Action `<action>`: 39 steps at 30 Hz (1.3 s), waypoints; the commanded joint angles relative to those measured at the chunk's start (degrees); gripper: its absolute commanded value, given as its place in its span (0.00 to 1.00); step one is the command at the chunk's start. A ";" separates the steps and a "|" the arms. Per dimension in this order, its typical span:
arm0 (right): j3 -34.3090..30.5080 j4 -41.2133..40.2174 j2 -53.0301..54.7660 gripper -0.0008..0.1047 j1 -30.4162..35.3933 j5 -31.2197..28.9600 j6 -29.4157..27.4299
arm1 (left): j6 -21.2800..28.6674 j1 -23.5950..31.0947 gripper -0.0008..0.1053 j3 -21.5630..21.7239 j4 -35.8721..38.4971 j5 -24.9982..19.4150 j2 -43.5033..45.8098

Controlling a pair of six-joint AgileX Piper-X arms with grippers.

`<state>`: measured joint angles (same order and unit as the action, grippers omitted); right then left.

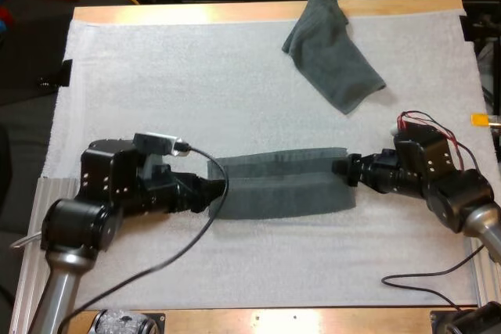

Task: Pick towel from pile, fold and stack

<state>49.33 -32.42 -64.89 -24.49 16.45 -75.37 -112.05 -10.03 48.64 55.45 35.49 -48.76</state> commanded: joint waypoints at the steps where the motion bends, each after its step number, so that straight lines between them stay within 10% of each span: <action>1: 0.42 -1.66 1.19 0.68 0.30 0.32 -1.11 | 0.09 -0.07 0.64 0.35 1.01 0.77 1.22; 22: 0.42 -7.52 3.53 0.68 3.59 -5.66 -3.47 | 0.09 -0.07 0.64 0.35 5.07 2.97 6.83; 39: 0.42 -6.94 -2.80 0.68 27.77 25.62 -10.28 | 0.09 -0.07 0.64 0.35 6.03 2.97 6.83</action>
<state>49.33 -39.40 -67.65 3.06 40.25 -84.88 -112.05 -10.03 48.64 61.32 37.97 -42.20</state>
